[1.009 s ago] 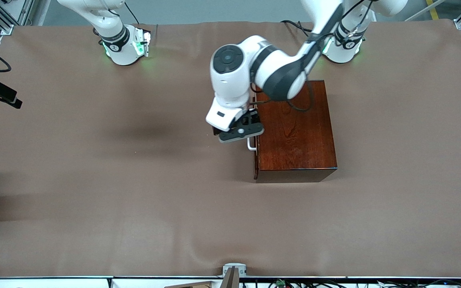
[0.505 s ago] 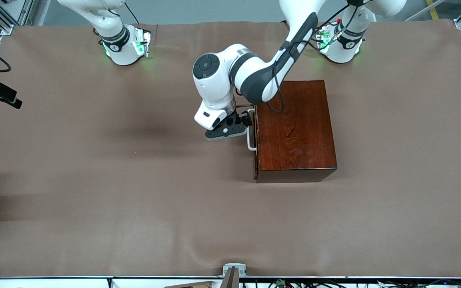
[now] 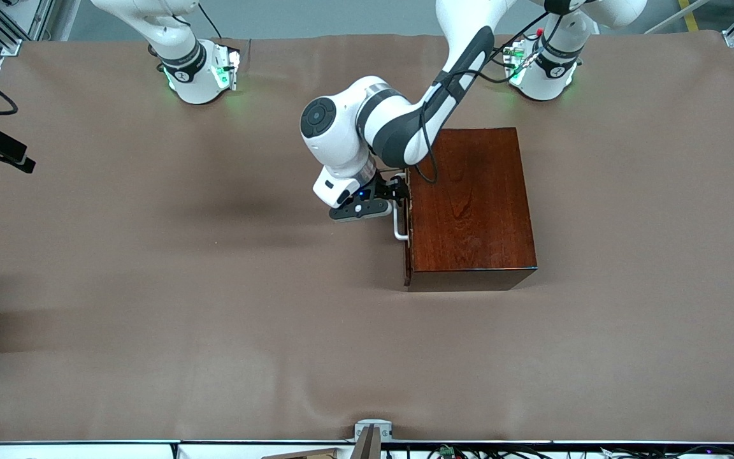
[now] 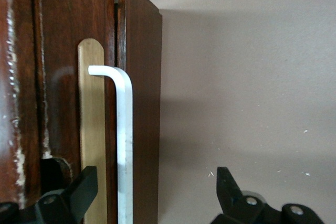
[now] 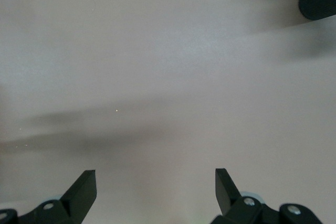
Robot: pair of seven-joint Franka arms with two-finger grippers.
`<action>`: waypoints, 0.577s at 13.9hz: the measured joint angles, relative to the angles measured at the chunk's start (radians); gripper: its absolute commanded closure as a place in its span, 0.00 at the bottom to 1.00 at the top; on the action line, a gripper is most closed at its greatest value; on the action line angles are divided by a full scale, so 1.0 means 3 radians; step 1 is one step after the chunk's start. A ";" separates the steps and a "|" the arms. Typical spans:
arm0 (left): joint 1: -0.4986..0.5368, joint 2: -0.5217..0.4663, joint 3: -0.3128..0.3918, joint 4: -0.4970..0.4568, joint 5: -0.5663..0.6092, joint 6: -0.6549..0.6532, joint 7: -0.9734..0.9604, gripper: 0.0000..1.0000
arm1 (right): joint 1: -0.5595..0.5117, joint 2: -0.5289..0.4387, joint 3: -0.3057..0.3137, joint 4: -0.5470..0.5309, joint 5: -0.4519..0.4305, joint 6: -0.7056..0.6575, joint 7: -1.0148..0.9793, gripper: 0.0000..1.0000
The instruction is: Open drawer, take yellow block, close drawer
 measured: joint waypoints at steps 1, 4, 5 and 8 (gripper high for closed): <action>0.0000 0.0030 0.0000 0.0000 0.0000 -0.0001 0.0000 0.00 | 0.0000 0.0000 0.0000 0.0000 0.0000 0.0000 0.0000 0.00; -0.0002 0.0118 0.0000 0.0000 0.0000 0.0028 0.0000 0.00 | 0.0000 0.0000 0.0000 0.0000 0.0000 0.0000 0.0000 0.00; -0.0004 0.0132 0.0000 0.0001 0.0000 0.0058 -0.0001 0.00 | 0.0000 0.0000 0.0000 0.0000 0.0000 0.0000 0.0000 0.00; -0.0013 0.0137 -0.0008 0.0004 0.0000 0.0151 -0.0182 0.00 | 0.0000 0.0000 0.0000 0.0000 0.0000 0.0000 0.0000 0.00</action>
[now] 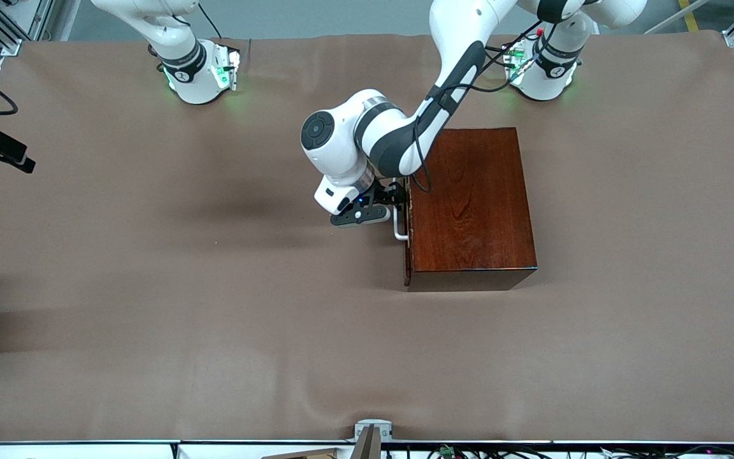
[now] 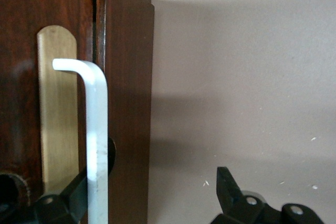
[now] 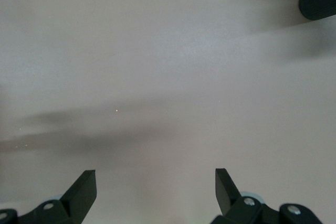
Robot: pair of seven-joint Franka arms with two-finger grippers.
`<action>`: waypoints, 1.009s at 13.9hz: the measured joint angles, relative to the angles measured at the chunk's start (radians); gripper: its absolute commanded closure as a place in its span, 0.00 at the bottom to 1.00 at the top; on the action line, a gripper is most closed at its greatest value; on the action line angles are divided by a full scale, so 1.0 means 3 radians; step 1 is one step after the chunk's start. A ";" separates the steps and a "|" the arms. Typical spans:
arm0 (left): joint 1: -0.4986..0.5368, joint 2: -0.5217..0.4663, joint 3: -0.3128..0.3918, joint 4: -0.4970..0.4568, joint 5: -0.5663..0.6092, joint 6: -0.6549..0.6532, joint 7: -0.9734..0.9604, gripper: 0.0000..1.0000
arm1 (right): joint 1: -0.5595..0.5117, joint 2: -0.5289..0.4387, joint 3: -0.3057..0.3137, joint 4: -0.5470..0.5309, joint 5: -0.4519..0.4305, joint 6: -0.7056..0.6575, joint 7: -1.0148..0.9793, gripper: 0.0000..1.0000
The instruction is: Open drawer, take yellow block, close drawer
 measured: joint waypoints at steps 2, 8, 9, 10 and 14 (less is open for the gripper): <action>-0.0005 0.0000 -0.0019 0.0001 -0.0005 0.0017 -0.0125 0.00 | 0.0000 0.0000 0.0000 0.0000 0.0000 0.0000 0.0000 0.00; -0.0006 0.0000 -0.0042 0.0021 -0.0148 0.0268 -0.0392 0.00 | 0.0000 0.0000 0.0000 0.0000 0.0000 0.0000 0.0000 0.00; -0.0006 0.0000 -0.0055 0.0021 -0.0148 0.0303 -0.0392 0.00 | 0.0000 0.0000 0.0000 0.0000 0.0000 0.0000 0.0000 0.00; -0.0006 0.0001 -0.0068 0.0021 -0.0148 0.0342 -0.0392 0.00 | 0.0000 0.0000 0.0000 0.0000 0.0000 -0.0001 0.0000 0.00; -0.0008 0.0007 -0.0130 0.0021 -0.0167 0.0529 -0.0267 0.00 | 0.0000 0.0000 0.0000 0.0000 0.0000 -0.0001 0.0000 0.00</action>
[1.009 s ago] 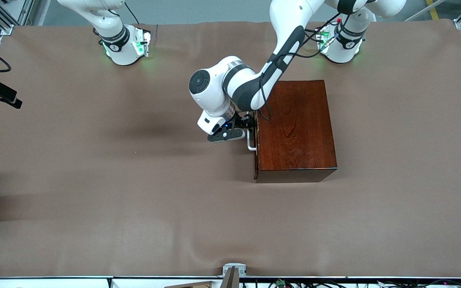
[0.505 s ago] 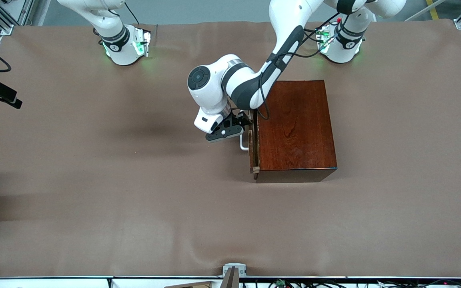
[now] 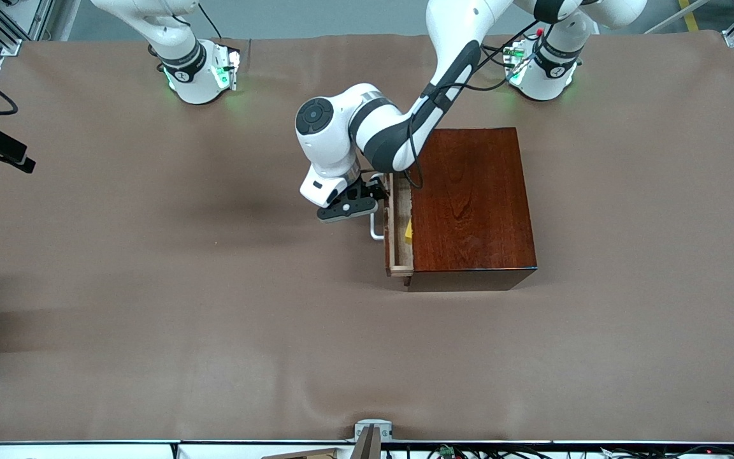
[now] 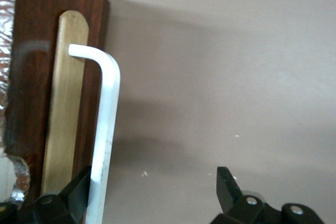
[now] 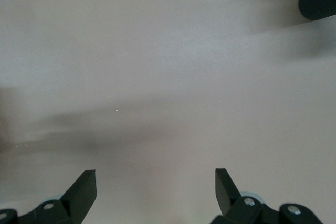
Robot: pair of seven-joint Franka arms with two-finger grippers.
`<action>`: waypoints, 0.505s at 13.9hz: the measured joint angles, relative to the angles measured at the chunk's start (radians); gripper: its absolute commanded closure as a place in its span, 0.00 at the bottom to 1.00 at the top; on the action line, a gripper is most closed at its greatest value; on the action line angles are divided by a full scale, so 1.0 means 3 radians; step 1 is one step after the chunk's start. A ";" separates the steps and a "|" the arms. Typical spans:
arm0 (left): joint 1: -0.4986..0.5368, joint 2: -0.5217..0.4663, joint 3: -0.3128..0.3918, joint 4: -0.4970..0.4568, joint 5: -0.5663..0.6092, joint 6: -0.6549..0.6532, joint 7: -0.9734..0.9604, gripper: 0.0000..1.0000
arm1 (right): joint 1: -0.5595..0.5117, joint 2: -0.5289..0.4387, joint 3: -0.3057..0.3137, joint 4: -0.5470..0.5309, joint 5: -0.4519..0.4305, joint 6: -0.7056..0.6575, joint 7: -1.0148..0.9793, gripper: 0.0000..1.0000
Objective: Open drawer, take yellow block, close drawer
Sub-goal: 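Pull the drawer out of the wooden box with the left gripper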
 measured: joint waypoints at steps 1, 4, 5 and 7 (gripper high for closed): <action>-0.0003 0.0002 -0.0016 0.0000 -0.0008 0.0054 0.0062 0.00 | 0.0000 0.0000 0.0000 0.0000 0.0000 0.0000 0.0000 0.00; -0.0010 0.0008 -0.0037 0.0000 -0.0012 0.0205 0.0116 0.00 | 0.0000 0.0000 0.0000 0.0000 0.0000 0.0000 0.0000 0.00; -0.0010 0.0010 -0.0045 0.0000 -0.0013 0.0260 0.0117 0.00 | 0.0000 0.0000 0.0000 0.0000 0.0000 0.0000 0.0000 0.00; -0.0011 0.0016 -0.0055 -0.0002 -0.0012 0.0332 0.0119 0.00 | 0.0000 0.0000 0.0000 0.0000 0.0000 0.0000 0.0000 0.00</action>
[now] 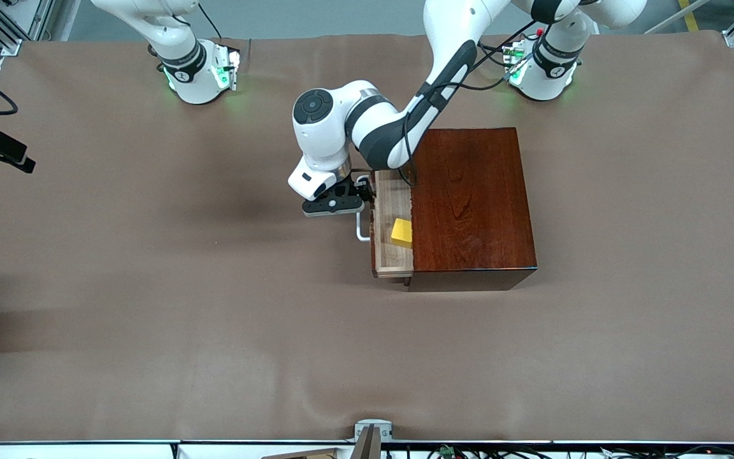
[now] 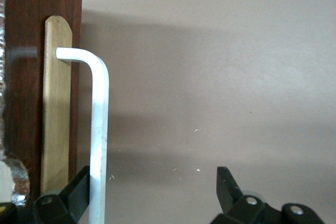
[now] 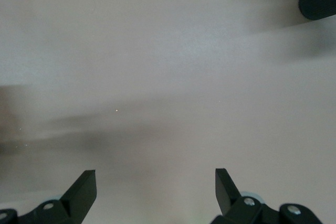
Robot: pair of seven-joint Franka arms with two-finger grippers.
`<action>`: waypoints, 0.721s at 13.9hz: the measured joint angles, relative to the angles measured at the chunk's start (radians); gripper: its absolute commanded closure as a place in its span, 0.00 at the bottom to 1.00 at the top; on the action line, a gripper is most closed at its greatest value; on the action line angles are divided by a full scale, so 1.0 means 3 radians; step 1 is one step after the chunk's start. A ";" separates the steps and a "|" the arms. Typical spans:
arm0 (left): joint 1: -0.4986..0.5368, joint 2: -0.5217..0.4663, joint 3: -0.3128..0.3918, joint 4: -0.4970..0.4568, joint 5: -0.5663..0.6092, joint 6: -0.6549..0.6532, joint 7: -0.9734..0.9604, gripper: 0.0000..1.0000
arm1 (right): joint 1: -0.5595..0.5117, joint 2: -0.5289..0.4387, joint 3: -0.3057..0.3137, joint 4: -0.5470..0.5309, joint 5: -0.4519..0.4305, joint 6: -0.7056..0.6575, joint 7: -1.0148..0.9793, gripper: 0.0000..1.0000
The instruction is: Open drawer, take yellow block, close drawer
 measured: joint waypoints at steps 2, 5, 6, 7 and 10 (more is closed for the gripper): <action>-0.0001 0.0000 -0.0019 0.0000 0.0000 0.0039 0.0003 0.00 | 0.0000 0.0000 0.0000 0.0000 0.0000 0.0000 0.0000 0.00; -0.0005 0.0008 -0.0073 -0.0001 0.0000 0.0220 0.0003 0.00 | 0.0000 0.0000 0.0000 0.0000 0.0000 0.0000 0.0000 0.00; -0.0007 0.0011 -0.0089 -0.0001 0.0000 0.0268 0.0003 0.00 | 0.0000 0.0000 0.0000 0.0000 0.0000 0.0000 0.0000 0.00; -0.0010 0.0013 -0.0100 -0.0002 0.0000 0.0301 0.0003 0.00 | 0.0000 0.0000 0.0000 0.0000 0.0000 0.0000 0.0000 0.00; -0.0009 0.0013 -0.0107 -0.0002 0.0000 0.0314 0.0003 0.00 | 0.0000 0.0000 0.0000 0.0000 0.0000 0.0000 0.0000 0.00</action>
